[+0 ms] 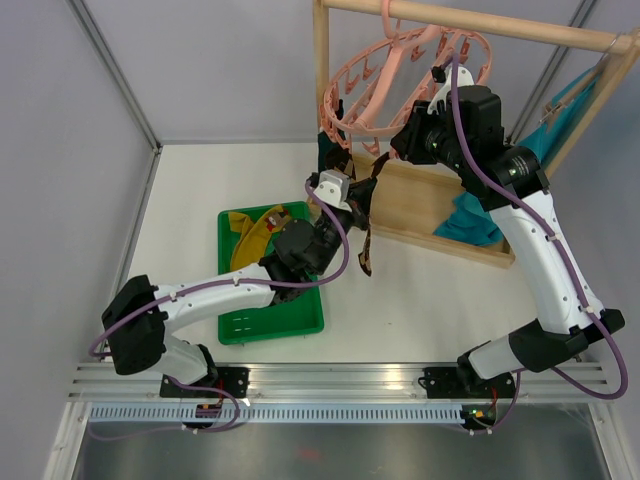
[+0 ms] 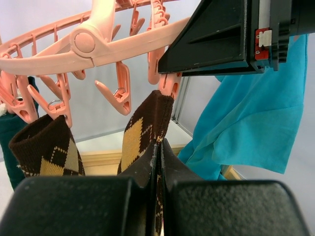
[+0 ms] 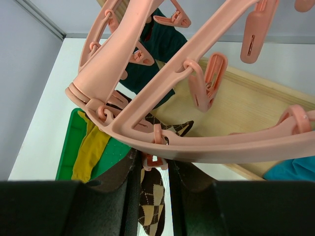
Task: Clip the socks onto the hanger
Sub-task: Clamp the sock onto the hanger.
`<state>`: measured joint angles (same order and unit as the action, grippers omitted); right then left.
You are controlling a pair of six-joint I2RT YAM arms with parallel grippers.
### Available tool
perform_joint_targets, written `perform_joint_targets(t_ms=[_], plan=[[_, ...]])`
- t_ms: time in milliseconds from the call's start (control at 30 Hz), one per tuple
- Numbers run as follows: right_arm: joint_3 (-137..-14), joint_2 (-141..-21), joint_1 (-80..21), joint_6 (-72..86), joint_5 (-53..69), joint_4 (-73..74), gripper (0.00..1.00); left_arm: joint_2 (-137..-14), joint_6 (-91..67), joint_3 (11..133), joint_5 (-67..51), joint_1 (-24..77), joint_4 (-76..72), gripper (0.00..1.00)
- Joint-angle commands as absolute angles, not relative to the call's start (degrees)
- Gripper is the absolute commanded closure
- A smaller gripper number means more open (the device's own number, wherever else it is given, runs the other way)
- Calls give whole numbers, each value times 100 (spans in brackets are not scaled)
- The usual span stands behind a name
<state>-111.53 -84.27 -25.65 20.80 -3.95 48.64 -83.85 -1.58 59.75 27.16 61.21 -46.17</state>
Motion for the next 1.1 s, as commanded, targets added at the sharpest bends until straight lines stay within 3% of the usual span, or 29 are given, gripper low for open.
perform_joint_targets(t_ms=[0,1067], plan=[[-11338,-8429,-2549,2206,-545,4350,100,-8446,-88,6231,2531,6135,-4702,98],[-11461,-8429,-2540,2180,-615,4386,100,-8605,-97,6197,2470,6082,-4570,98]])
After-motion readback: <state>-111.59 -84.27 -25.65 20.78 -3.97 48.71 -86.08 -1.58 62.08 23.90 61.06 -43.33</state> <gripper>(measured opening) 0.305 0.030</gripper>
